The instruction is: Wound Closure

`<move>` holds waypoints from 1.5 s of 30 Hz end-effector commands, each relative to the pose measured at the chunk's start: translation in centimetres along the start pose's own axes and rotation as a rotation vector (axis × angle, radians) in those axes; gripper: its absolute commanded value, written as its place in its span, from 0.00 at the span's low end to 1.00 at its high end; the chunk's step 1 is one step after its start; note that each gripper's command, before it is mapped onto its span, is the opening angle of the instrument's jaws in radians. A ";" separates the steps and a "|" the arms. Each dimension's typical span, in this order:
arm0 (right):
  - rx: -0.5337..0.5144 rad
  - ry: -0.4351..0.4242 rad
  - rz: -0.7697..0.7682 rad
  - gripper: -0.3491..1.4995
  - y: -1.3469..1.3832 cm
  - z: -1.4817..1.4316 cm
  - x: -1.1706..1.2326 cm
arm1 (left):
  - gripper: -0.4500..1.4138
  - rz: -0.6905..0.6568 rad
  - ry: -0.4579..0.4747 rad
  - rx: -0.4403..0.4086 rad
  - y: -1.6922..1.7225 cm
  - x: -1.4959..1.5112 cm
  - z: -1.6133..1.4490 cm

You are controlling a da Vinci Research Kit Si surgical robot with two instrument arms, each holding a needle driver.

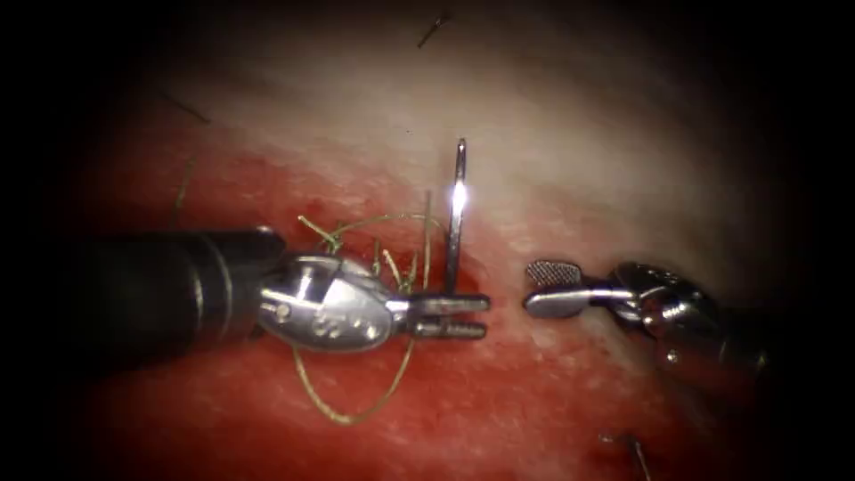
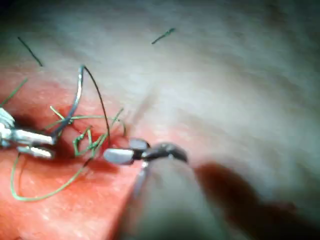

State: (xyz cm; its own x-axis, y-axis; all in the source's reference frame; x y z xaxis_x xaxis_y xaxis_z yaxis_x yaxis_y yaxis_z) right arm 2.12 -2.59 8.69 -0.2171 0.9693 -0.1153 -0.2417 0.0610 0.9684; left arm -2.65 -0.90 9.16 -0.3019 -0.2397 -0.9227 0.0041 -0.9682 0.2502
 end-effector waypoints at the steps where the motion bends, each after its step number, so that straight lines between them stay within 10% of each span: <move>1: 0.005 0.006 0.017 0.69 0.02 0.11 0.05 | 0.00 0.010 -0.006 -0.003 0.04 -0.05 0.10; 32: 0.139 -0.031 0.221 0.78 -0.19 0.77 -0.04 | 0.00 0.072 -0.046 -0.047 0.34 -0.14 0.42; 35: 0.137 -0.031 0.255 0.61 -0.19 0.81 -0.05 | 0.00 0.071 -0.047 -0.047 0.35 -0.13 0.42; 37: 0.135 -0.040 0.290 0.06 -0.18 0.82 -0.06 | 0.00 0.071 -0.047 -0.047 0.35 -0.13 0.41; 38: 0.131 -0.049 0.290 0.00 -0.18 0.81 -0.05 | 0.00 0.071 -0.047 -0.047 0.35 -0.13 0.41; 45: 0.124 -0.062 0.276 0.00 -0.13 0.80 -0.04 | 0.00 0.071 -0.047 -0.060 0.36 -0.11 0.42</move>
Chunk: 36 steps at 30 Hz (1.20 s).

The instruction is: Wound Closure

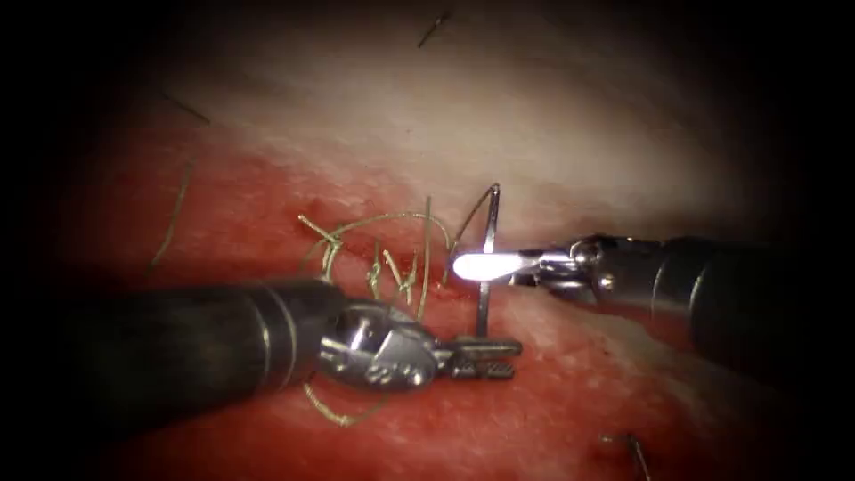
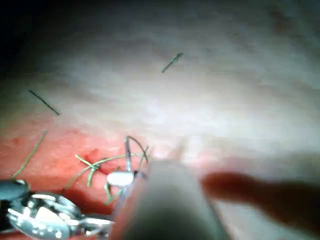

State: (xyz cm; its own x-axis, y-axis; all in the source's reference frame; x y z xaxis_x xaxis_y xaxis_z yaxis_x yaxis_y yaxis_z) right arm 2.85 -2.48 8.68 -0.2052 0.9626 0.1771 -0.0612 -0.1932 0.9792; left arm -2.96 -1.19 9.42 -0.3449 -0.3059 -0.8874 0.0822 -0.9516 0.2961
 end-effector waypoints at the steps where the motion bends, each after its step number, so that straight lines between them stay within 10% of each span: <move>1: 0.002 0.002 -0.041 0.00 0.05 0.07 0.05 | 0.00 0.000 0.007 -0.007 0.02 -0.02 0.07; 6: -0.004 0.008 -0.070 0.00 0.07 0.05 0.10 | 0.00 0.007 0.006 -0.022 0.03 0.01 0.08; 8: -0.005 0.008 -0.094 0.00 0.08 0.04 0.12 | 0.50 -0.088 0.022 -0.035 0.03 0.03 0.09; 11: -0.010 0.012 -0.130 0.00 0.11 0.00 0.16 | 0.71 -0.339 0.086 -0.072 -0.01 0.10 0.06; 18: 0.019 0.028 -0.281 0.00 0.17 -0.14 0.23 | 0.80 -0.535 0.133 -0.117 -0.12 0.22 -0.13; 22: 0.013 0.043 -0.376 0.00 0.17 -0.18 0.24 | 0.71 -0.605 0.138 -0.129 -0.14 0.19 -0.19; 27: 0.032 0.066 -0.554 0.00 0.16 -0.18 0.22 | 0.01 -0.741 -0.021 -0.114 -0.03 -0.16 -0.18; 36: 0.047 0.098 -0.654 0.00 0.15 -0.15 0.23 | 0.00 -0.731 -0.352 -0.197 0.21 -1.16 0.10</move>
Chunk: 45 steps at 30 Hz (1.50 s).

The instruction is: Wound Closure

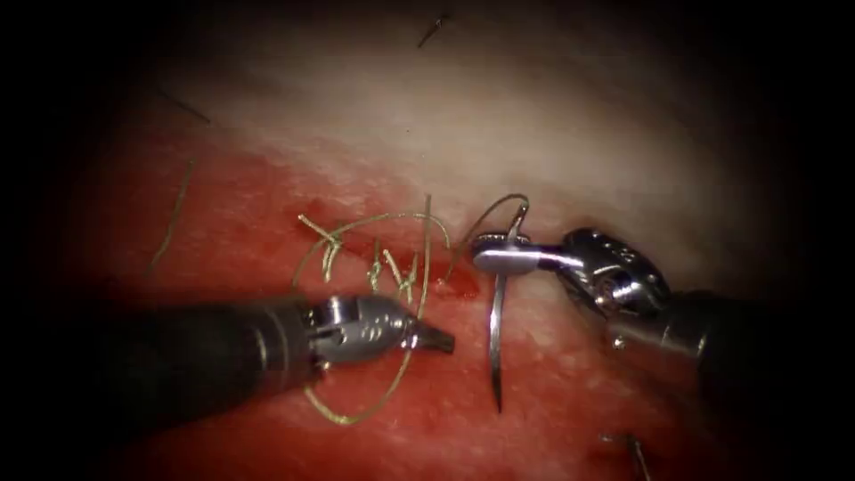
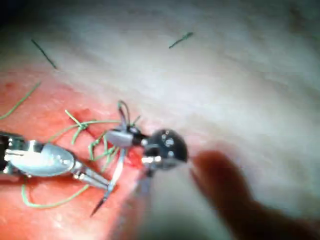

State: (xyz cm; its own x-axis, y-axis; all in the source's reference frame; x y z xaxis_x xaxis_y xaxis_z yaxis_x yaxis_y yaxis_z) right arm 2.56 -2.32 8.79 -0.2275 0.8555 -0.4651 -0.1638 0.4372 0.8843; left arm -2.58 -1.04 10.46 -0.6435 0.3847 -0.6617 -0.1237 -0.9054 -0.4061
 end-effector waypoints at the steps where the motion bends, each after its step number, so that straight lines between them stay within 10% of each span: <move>1: 0.004 0.007 -0.009 0.00 0.04 0.09 -0.04 | 0.00 -0.005 -0.006 0.004 -0.09 -0.03 0.10; 18: 0.007 0.010 -0.146 0.00 -0.03 0.11 -0.01 | 0.00 -0.020 -0.278 0.061 -0.56 -0.37 0.37; 45: -0.049 0.081 -0.550 0.00 0.31 0.55 0.24 | 0.00 -0.010 -0.554 -0.143 -0.57 -0.67 0.48</move>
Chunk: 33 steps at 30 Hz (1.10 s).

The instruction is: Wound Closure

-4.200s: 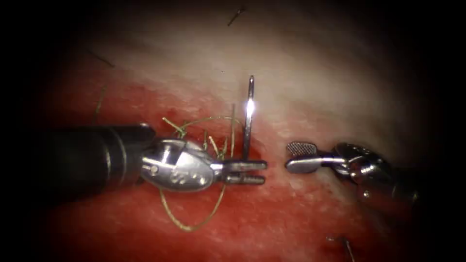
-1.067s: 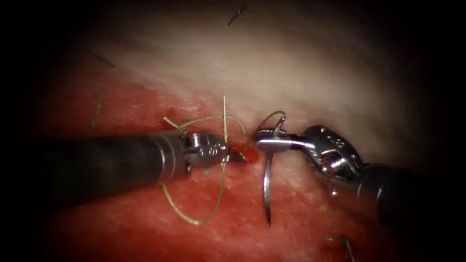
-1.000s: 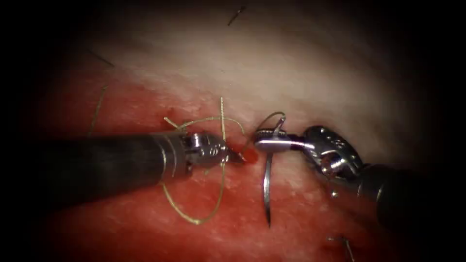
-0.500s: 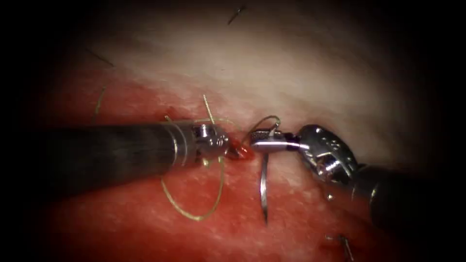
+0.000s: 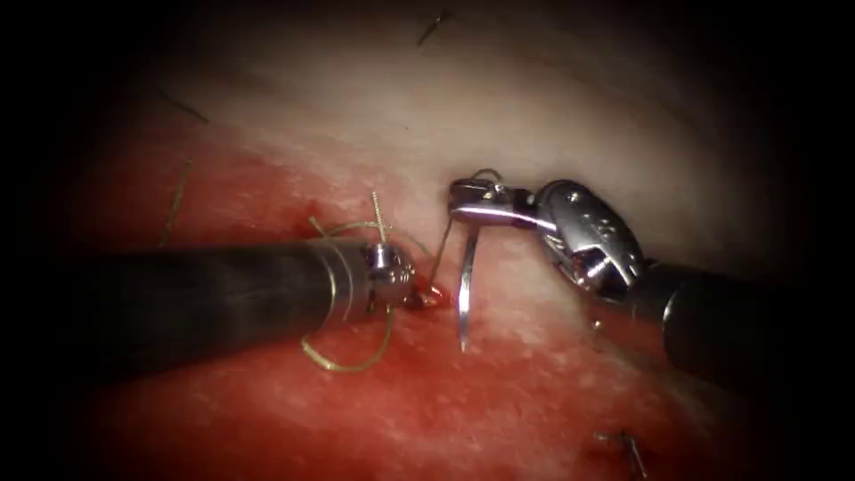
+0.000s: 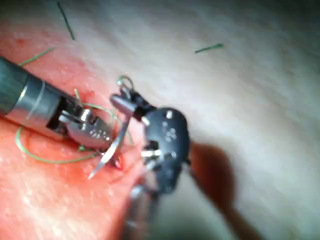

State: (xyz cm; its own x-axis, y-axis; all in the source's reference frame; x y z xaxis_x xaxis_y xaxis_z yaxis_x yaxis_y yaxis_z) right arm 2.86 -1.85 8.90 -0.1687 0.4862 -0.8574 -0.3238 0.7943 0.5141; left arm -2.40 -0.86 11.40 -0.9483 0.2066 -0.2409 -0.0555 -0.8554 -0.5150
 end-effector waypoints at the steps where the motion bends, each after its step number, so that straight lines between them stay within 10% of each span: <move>1: -0.001 0.002 -0.008 0.00 0.02 0.14 -0.09 | 0.00 0.002 0.005 -0.010 0.01 0.04 0.05; 33: -0.011 -0.009 -0.263 0.00 0.12 0.14 -0.39 | 0.00 0.003 0.173 -0.017 0.54 0.14 -0.37</move>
State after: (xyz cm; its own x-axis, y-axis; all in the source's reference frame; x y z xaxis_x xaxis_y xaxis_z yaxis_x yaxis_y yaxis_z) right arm 2.95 -1.91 9.25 -0.0678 0.2666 -0.9614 -0.3651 0.8902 0.2726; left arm -2.40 -1.07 10.69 -0.8737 0.2908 -0.3899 -0.0512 -0.8521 -0.5209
